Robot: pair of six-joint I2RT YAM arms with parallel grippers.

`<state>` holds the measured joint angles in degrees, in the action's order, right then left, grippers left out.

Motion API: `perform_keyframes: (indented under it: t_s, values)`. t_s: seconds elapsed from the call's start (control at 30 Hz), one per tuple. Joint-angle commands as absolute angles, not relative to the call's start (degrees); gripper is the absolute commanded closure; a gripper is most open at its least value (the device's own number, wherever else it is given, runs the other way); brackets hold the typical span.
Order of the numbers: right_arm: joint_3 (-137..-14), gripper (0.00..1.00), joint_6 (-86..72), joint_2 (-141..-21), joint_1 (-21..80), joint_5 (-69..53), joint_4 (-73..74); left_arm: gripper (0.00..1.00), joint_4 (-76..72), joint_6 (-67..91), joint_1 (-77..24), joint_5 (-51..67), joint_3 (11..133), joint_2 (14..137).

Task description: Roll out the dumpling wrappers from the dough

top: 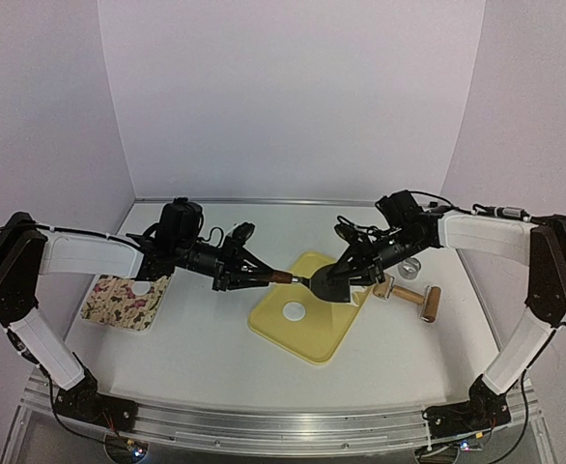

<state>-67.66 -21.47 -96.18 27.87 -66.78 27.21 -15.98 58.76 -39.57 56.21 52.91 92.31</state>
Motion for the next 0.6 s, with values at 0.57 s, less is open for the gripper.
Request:
perform_keyframes:
  t_s: [0.57]
  values:
    - [-69.02,0.41,-36.78,-96.44,31.84,-13.35,47.62,1.0,19.06,35.96,-36.89,35.26,68.65,93.98]
